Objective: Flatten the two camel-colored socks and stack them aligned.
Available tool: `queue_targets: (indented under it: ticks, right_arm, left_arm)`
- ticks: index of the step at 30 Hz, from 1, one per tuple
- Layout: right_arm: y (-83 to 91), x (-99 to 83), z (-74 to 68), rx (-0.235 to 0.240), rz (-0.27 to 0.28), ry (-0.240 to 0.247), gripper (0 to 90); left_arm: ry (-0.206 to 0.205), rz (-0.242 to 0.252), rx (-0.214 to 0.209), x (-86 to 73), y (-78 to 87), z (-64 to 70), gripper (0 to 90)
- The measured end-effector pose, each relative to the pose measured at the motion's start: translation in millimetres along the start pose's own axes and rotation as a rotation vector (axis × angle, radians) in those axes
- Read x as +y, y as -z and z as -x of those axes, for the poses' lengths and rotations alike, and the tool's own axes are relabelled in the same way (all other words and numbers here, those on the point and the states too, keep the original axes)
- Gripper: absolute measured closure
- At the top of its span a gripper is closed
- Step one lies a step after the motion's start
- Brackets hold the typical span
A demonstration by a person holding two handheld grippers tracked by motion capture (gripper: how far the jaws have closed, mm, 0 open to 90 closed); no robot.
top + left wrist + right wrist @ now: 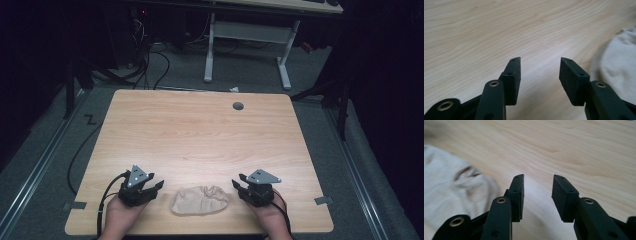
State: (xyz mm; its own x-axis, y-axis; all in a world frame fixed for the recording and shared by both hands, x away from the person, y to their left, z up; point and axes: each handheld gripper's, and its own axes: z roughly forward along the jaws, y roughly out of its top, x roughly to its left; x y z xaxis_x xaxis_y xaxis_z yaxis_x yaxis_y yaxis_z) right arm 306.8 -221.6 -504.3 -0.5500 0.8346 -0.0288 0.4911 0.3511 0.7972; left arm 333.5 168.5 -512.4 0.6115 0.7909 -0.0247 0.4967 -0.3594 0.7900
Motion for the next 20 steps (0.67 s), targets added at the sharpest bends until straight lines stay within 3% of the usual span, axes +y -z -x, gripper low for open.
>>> queue_targets:
  ticks: [5, 8, 10, 12, 20]
  right_arm:
    - [-18.4, 8.1, 30.9, -0.07, 0.014, -0.053, 60.7]
    - [-30.6, 7.0, 52.5, -0.096, 0.01, -0.123, 60.9]
    - [-34.1, 3.2, 62.9, -0.115, -0.029, -0.148, 60.9]
    - [-33.3, 1.7, 64.0, -0.119, -0.027, -0.143, 61.0]
    - [-31.2, 0.5, 58.3, -0.12, -0.031, -0.124, 61.0]
  left_arm:
    - [-0.035, -0.019, 0.079, -0.4, -10.5, -26.1, 52.2]
    - [-0.004, -0.037, 0.107, -2.4, -12.7, -43.1, 52.2]
    - [0.025, -0.04, 0.105, -4.6, -11.4, -47.3, 52.4]
    - [0.037, -0.042, 0.098, -5.1, -9.1, -47.6, 52.4]
    - [0.014, -0.038, 0.076, -5.9, -4.0, -39.0, 52.0]
